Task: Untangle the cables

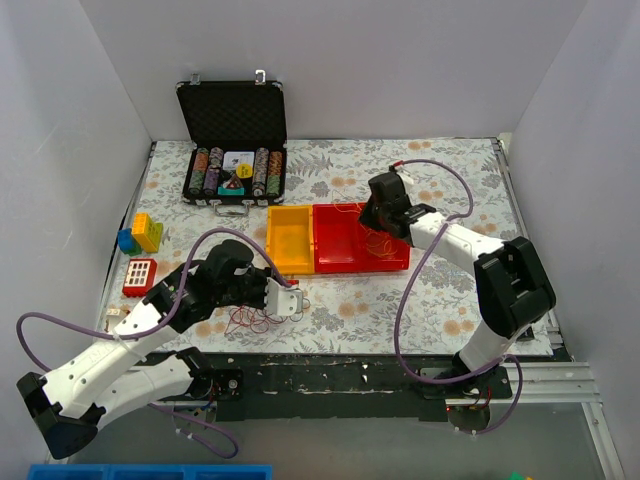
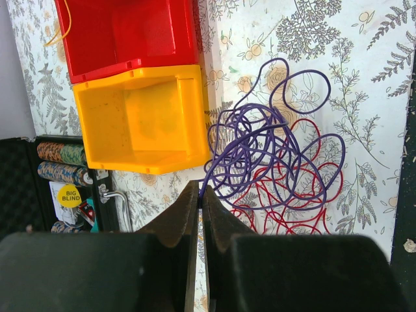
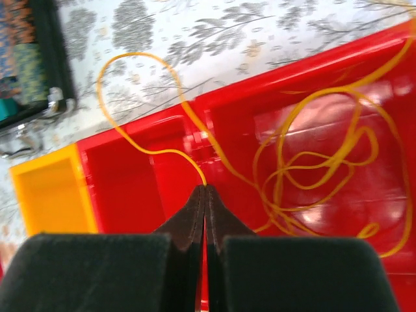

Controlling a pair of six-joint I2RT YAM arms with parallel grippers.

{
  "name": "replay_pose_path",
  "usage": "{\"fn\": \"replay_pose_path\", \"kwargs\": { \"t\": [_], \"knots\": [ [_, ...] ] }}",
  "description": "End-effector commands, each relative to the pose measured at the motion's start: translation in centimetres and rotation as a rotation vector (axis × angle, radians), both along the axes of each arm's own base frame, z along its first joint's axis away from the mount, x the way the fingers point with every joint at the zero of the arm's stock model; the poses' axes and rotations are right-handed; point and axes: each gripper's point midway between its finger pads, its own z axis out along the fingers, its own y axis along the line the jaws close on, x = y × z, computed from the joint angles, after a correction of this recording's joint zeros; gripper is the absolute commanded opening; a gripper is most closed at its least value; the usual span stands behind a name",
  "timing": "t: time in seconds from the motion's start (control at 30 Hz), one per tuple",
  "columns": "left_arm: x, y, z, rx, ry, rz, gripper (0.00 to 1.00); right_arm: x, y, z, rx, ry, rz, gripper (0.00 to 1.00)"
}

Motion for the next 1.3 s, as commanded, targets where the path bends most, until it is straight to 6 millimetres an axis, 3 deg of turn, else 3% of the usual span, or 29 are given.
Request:
{"fn": "replay_pose_path", "kwargs": {
  "t": [0.0,0.2,0.4,0.63,0.83,1.13,1.27],
  "knots": [
    [0.2,0.1,0.6,-0.016,-0.024,0.004,0.02,-0.4,3.6,4.5,0.145,-0.102,0.098,0.01],
    [0.1,0.1,0.4,-0.02,-0.023,0.002,0.02,-0.7,3.5,6.5,0.181,-0.167,0.058,0.01],
    [0.1,0.1,0.5,-0.023,-0.026,0.002,0.02,-1.9,0.5,5.8,0.123,-0.141,-0.055,0.01],
    [-0.1,0.2,0.5,-0.024,-0.023,0.0,0.02,-4.2,-4.8,2.7,0.112,-0.076,-0.172,0.01],
    [0.0,0.0,0.6,-0.028,-0.021,-0.004,0.03,-5.8,-7.0,-0.3,0.096,-0.01,-0.2,0.01],
    [0.0,-0.1,0.5,-0.022,-0.011,-0.003,0.03,-3.4,-9.1,0.5,0.005,-0.003,-0.327,0.01],
    [0.2,-0.3,0.6,-0.02,-0.015,-0.01,0.03,-2.2,-8.2,-0.5,-0.03,0.05,-0.312,0.01]
  ]
}}
